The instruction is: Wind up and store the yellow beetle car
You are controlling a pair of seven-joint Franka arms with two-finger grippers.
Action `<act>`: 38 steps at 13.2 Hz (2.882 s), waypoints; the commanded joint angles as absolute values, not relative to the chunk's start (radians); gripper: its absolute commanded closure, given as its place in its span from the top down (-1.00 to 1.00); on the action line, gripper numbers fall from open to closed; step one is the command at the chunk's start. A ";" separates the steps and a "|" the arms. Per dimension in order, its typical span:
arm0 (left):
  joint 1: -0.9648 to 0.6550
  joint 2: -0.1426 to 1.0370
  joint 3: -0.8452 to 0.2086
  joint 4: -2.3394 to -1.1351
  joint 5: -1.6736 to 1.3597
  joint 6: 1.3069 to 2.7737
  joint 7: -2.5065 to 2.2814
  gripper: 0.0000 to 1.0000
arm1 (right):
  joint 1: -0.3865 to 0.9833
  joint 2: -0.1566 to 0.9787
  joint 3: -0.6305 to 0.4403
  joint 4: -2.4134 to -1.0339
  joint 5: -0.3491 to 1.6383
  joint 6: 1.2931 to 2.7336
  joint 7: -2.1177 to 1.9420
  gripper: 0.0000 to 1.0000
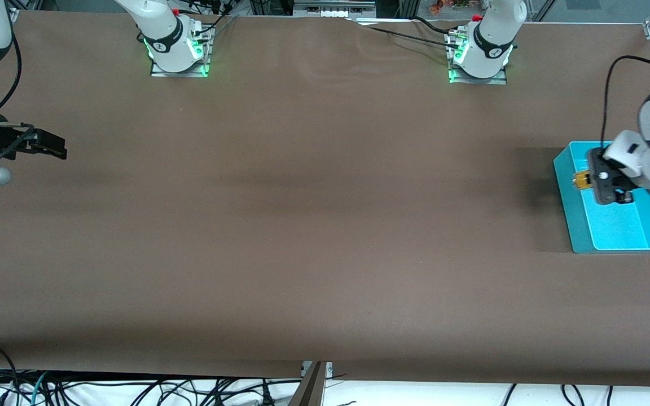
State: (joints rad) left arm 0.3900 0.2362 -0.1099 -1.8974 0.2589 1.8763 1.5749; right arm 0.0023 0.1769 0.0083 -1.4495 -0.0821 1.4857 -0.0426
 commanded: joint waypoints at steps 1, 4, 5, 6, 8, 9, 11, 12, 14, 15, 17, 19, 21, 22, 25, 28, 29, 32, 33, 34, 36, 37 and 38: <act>0.501 0.290 -0.121 -1.875 0.299 1.934 1.707 -0.69 | 0.005 0.167 0.012 -1.447 -0.089 1.488 -0.031 1.00; 0.569 0.356 -0.123 -1.878 0.299 2.017 1.792 -0.69 | 0.005 0.167 0.012 -1.447 -0.087 1.488 -0.035 1.00; 0.571 0.377 -0.121 -1.881 0.299 2.031 1.790 -0.71 | 0.003 0.167 0.011 -1.447 -0.089 1.488 -0.043 1.00; 0.572 0.406 -0.121 -1.879 0.301 2.058 1.792 -0.71 | 0.003 0.167 0.009 -1.445 -0.087 1.486 -0.046 1.00; 0.595 0.442 -0.121 -1.888 0.301 2.120 1.793 -0.71 | 0.002 0.166 0.006 -1.445 -0.086 1.480 -0.046 1.00; 0.597 0.458 -0.121 -1.888 0.301 2.138 1.795 -0.71 | 0.002 0.166 0.003 -1.445 -0.084 1.482 -0.045 1.00; 0.607 0.486 -0.120 -1.899 0.301 2.192 1.795 -0.70 | -0.002 0.166 0.000 -1.445 -0.084 1.489 -0.044 1.00; 0.610 0.497 -0.120 -1.911 0.310 2.235 1.795 -0.70 | -0.002 0.167 0.000 -1.445 -0.084 1.500 -0.043 1.00; 0.624 0.534 -0.120 -1.916 0.319 2.298 1.795 -0.66 | -0.005 0.166 -0.002 -1.445 -0.081 1.505 -0.043 1.00; 0.624 0.552 -0.120 -1.916 0.319 2.322 1.795 -0.53 | -0.005 0.166 -0.002 -1.445 -0.080 1.503 -0.043 1.00; 0.626 0.569 -0.120 -1.914 0.319 2.352 1.795 0.30 | -0.003 0.166 0.003 -1.445 -0.077 1.503 -0.041 1.00; 0.624 0.554 -0.120 -1.913 0.321 2.333 1.798 1.00 | -0.003 0.166 0.008 -1.445 -0.080 1.496 -0.043 1.00; 0.618 0.507 -0.126 -1.899 0.319 2.257 1.795 1.00 | -0.003 0.166 -0.002 -1.445 -0.078 1.493 -0.044 1.00; 0.612 0.462 -0.132 -1.885 0.318 2.188 1.783 1.00 | -0.003 0.166 0.002 -1.445 -0.080 1.494 -0.044 1.00; 0.603 0.362 -0.225 -1.795 0.304 1.902 1.645 1.00 | -0.003 0.166 0.009 -1.445 -0.080 1.494 -0.048 1.00; 0.603 0.313 -0.377 -1.653 0.298 1.613 1.392 1.00 | 0.003 0.166 0.011 -1.445 -0.080 1.500 -0.048 1.00; 0.604 0.313 -0.429 -1.614 0.279 1.568 1.285 1.00 | 0.005 0.166 0.012 -1.445 -0.080 1.502 -0.048 1.00; 0.598 0.289 -0.505 -1.574 0.215 1.516 1.006 1.00 | 0.008 0.167 0.011 -1.445 -0.080 1.505 -0.048 1.00; 0.569 0.252 -0.502 -1.586 0.178 1.516 0.906 1.00 | 0.009 0.167 0.012 -1.445 -0.080 1.505 -0.048 1.00; 0.539 0.232 -0.494 -1.585 0.166 1.516 0.811 1.00 | 0.009 0.169 0.012 -1.445 -0.080 1.505 -0.048 1.00; 0.471 0.171 -0.477 -1.588 0.143 1.522 0.599 1.00 | 0.017 0.167 0.012 -1.445 -0.080 1.505 -0.048 1.00; 0.410 0.147 -0.436 -1.588 0.112 1.522 0.486 1.00 | 0.023 0.169 0.012 -1.445 -0.081 1.505 -0.048 1.00; 0.323 0.121 -0.352 -1.588 0.072 1.522 0.397 1.00 | 0.029 0.167 0.012 -1.445 -0.083 1.505 -0.048 1.00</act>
